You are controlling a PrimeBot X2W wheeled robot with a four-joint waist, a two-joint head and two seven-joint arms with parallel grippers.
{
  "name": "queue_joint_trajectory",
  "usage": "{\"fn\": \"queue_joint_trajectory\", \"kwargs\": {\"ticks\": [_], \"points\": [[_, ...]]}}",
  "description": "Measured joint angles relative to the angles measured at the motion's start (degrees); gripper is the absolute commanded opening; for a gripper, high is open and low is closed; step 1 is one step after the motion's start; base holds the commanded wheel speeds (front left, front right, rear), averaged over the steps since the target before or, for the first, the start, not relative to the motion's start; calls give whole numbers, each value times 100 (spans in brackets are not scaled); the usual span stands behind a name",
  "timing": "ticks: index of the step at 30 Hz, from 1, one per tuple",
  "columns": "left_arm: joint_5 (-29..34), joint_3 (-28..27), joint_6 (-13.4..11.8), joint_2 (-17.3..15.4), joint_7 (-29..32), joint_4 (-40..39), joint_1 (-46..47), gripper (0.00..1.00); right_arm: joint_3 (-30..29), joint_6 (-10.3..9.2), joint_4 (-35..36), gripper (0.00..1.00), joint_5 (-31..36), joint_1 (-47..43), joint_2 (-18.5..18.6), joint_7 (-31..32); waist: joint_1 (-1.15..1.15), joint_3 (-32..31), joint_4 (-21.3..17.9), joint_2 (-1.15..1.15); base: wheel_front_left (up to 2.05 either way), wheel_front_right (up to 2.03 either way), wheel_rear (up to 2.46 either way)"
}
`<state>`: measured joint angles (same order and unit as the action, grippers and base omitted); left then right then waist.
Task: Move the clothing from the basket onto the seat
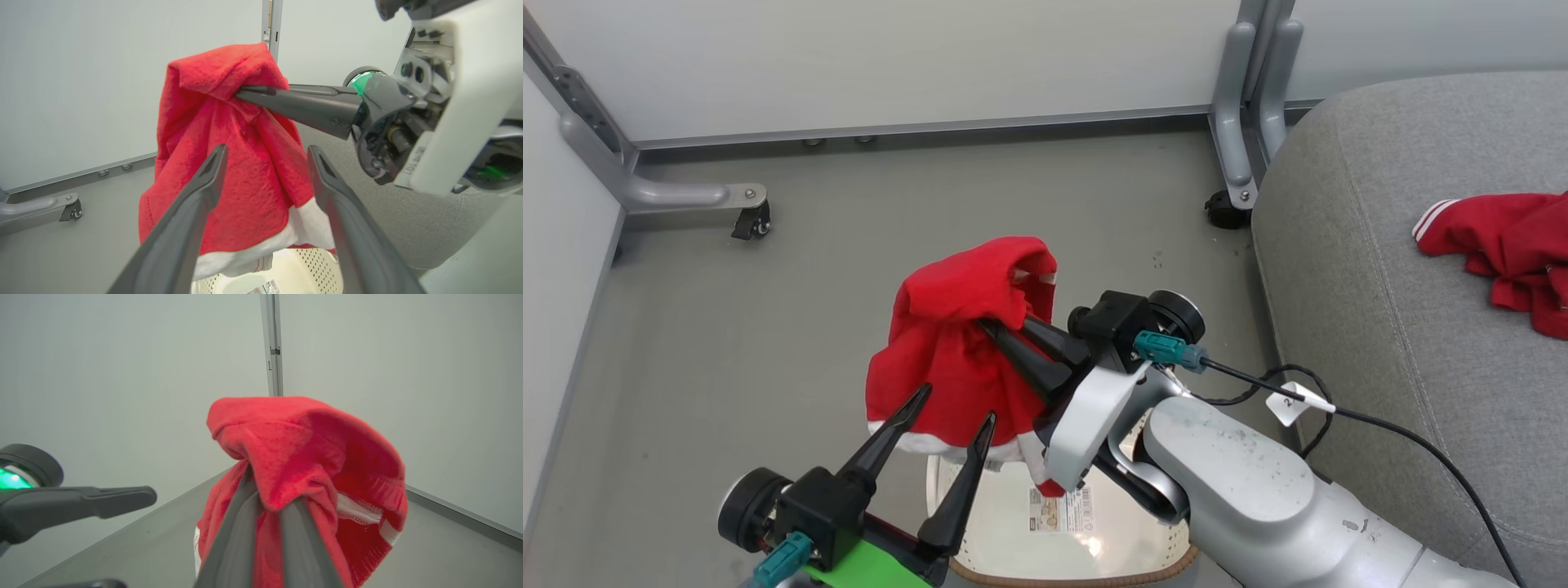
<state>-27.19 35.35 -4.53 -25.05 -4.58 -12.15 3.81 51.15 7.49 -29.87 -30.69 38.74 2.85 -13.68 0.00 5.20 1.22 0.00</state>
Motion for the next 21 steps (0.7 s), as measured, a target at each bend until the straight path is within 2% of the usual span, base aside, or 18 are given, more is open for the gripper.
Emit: {"fn": "queue_joint_trajectory", "kwargs": {"ticks": [12, 21], "points": [[0, -24, -29, -22, -62, 96, 9, 100, -43, 0, -30, 0, 23, 5, -1, 4, 0, 49, -14, 0, 0, 0, 0], [9, -57, -23, -85, -154, 78, 91, 100, -242, 0, -37, 0, 159, 25, -2, -3, 0, 167, -313, 0, 0, 0, 0]]}}
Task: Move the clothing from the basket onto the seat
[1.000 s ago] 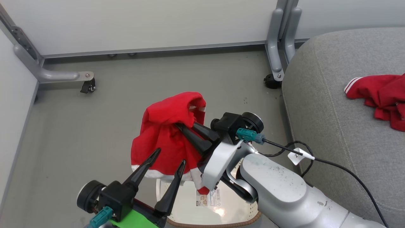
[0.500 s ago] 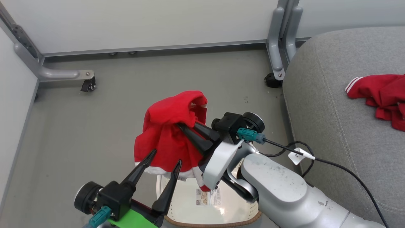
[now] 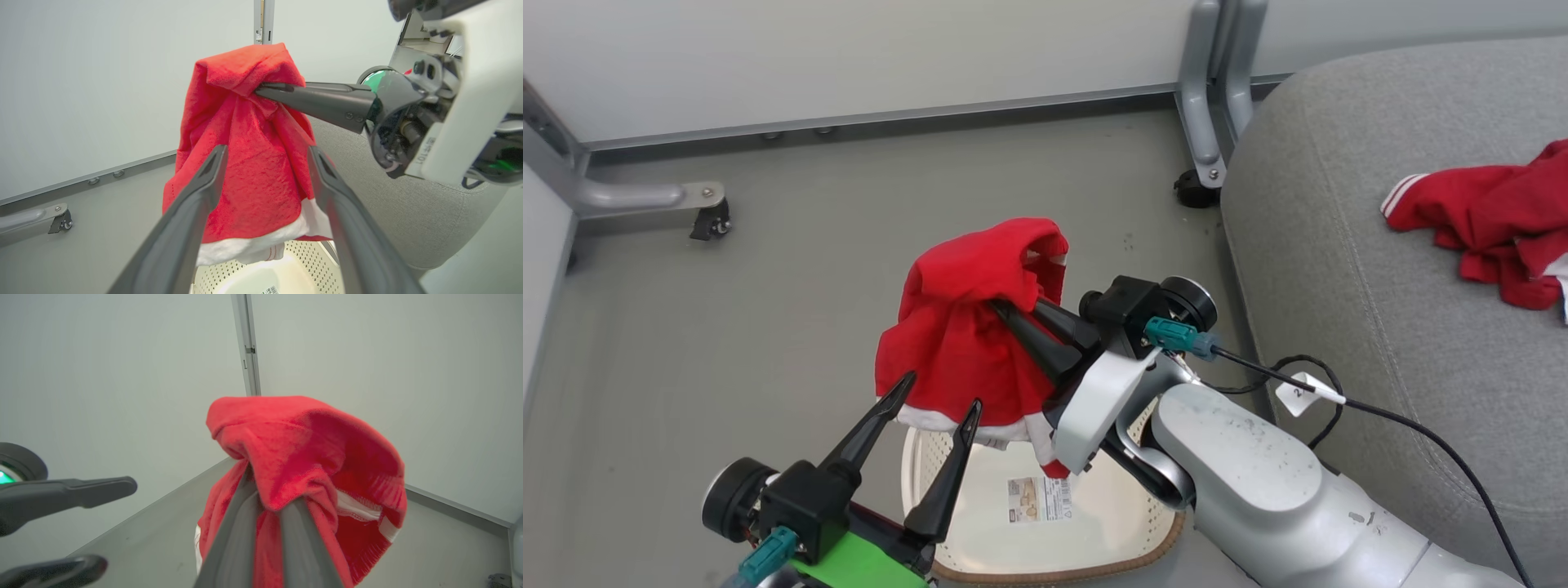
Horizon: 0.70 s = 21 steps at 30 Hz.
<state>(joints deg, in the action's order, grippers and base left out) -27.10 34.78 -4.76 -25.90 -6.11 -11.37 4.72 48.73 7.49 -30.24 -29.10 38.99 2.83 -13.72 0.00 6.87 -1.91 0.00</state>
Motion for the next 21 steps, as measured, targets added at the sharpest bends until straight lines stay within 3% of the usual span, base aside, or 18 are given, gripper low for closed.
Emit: {"fn": "queue_joint_trajectory", "kwargs": {"ticks": [11, 21], "points": [[88, -26, 22, -171, 78, -172, 150, 100, -398, 0, 48, 0, 168, -81, 2, -51, 0, 179, -919, 0, 0, 0, 0], [204, 15, 58, -326, 254, -439, 310, 100, -1133, 0, 179, 0, 521, -394, 10, -96, 0, 404, -1910, 0, 0, 0, 0]]}}
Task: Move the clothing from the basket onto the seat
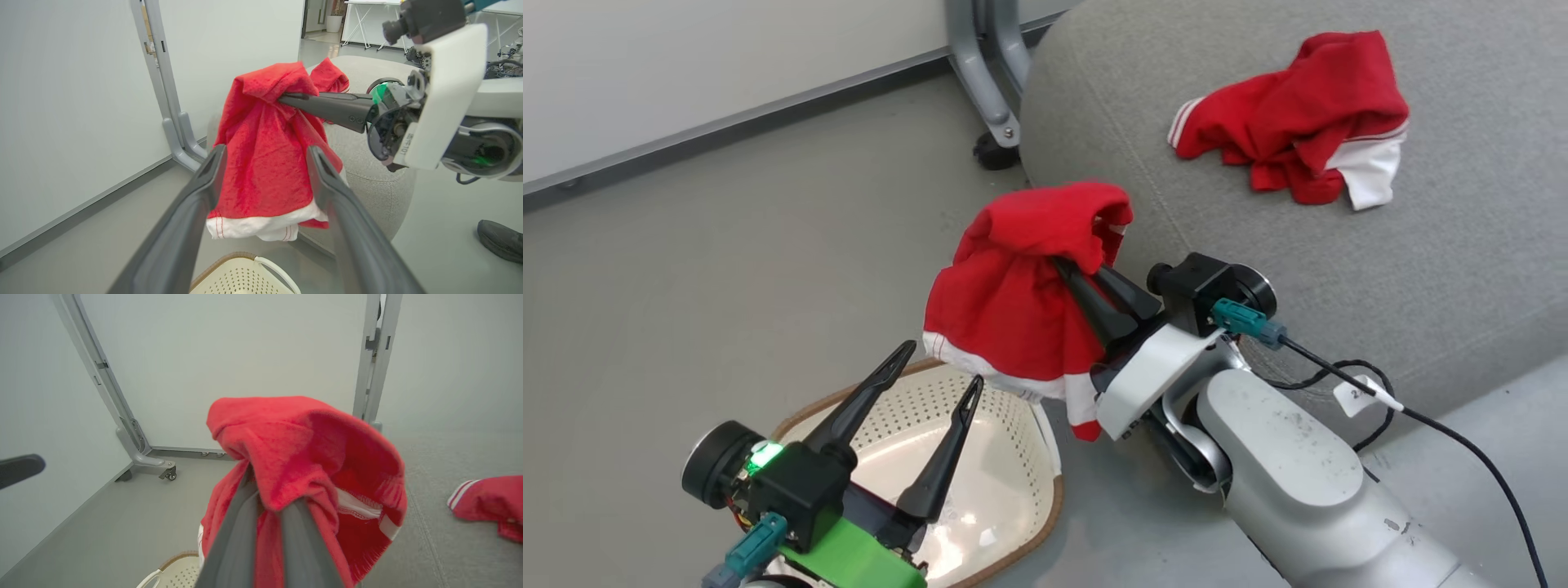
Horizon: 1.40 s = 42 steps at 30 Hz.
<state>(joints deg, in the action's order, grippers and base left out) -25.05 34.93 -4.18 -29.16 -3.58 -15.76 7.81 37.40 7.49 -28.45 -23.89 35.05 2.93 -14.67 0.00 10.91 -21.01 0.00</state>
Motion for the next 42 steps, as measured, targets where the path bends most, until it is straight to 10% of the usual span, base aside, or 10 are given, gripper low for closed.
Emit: {"fn": "queue_joint_trajectory", "kwargs": {"ticks": [16, 40, 41, 42], "points": [[197, 125, 218, -112, 204, -413, 540, 100, -1923, 0, 511, 0, 676, 22, 157, -16, 0, 835, -554, 0, 0, 0, 0], [644, 231, 772, -360, 170, -794, 1662, 100, -5631, 1, -1038, 0, 1441, 2028, 1750, 79, 0, 2545, 579, 0, 0, 0, 0], [645, 236, 772, -358, 145, -780, 1670, 100, -5728, 1, -1148, 29, 1471, 2028, 1728, 78, -1, 2595, 622, 0, 0, 0, 0], [645, 236, 772, -357, 138, -767, 1674, 100, -5825, 1, -1271, 98, 1525, 2025, 1707, 90, 0, 2641, 661, 0, 0, 0, 0]]}}
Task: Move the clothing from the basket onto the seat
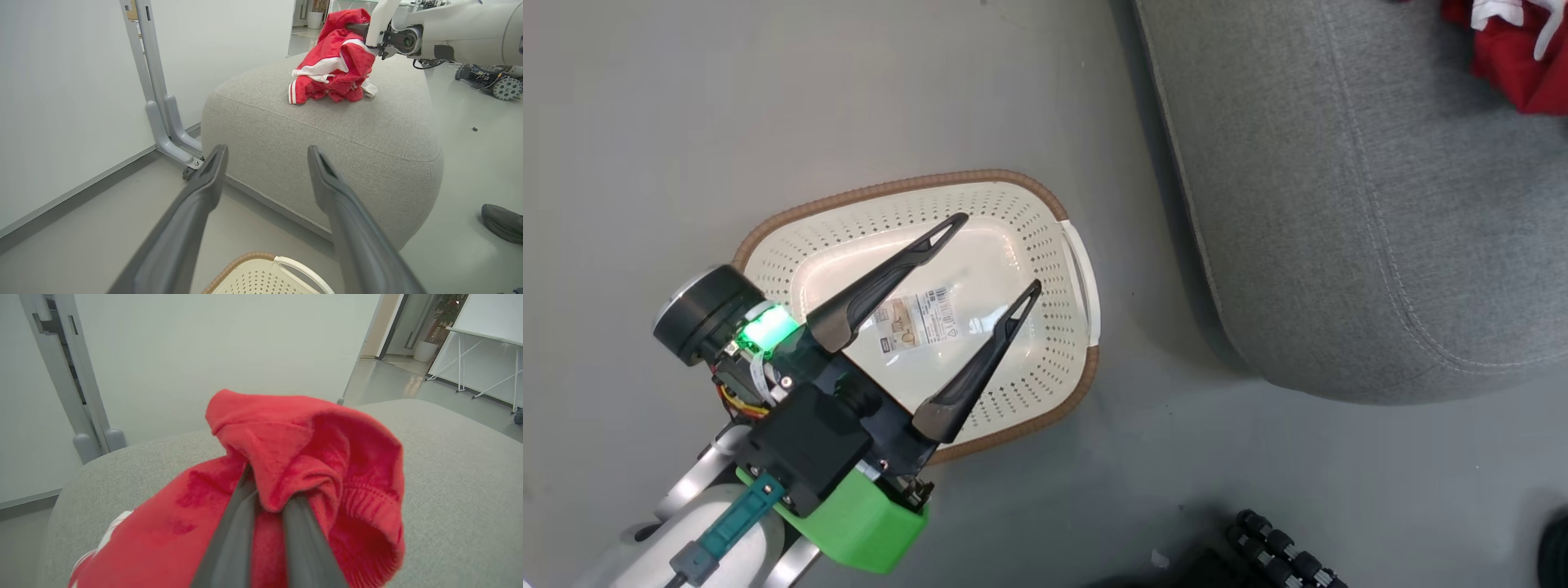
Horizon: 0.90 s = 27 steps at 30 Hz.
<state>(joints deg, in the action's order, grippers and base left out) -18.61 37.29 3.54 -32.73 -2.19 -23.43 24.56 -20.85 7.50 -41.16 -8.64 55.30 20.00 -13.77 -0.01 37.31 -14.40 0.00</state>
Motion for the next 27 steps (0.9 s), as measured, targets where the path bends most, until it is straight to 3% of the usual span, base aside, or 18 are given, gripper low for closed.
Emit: {"fn": "queue_joint_trajectory", "kwargs": {"ticks": [9, 21, 27], "points": [[-60, 5, -11, 119, -211, 215, 20, 100, -361, 0, 68, 100, 126, -524, -294, -114, 0, -2, 162, 0, 0, 0, 0], [-334, -170, -313, 293, -705, 753, -249, 100, -468, -1, 1893, 100, 241, -2247, -1012, -127, 1, -637, 193, 0, 0, 0, 0], [-638, -516, -581, 397, -1018, 1211, -512, 100, -100, 0, 2885, 100, 541, -3112, -1479, -127, 1, -1061, 242, 0, 0, 0, 0]]}}
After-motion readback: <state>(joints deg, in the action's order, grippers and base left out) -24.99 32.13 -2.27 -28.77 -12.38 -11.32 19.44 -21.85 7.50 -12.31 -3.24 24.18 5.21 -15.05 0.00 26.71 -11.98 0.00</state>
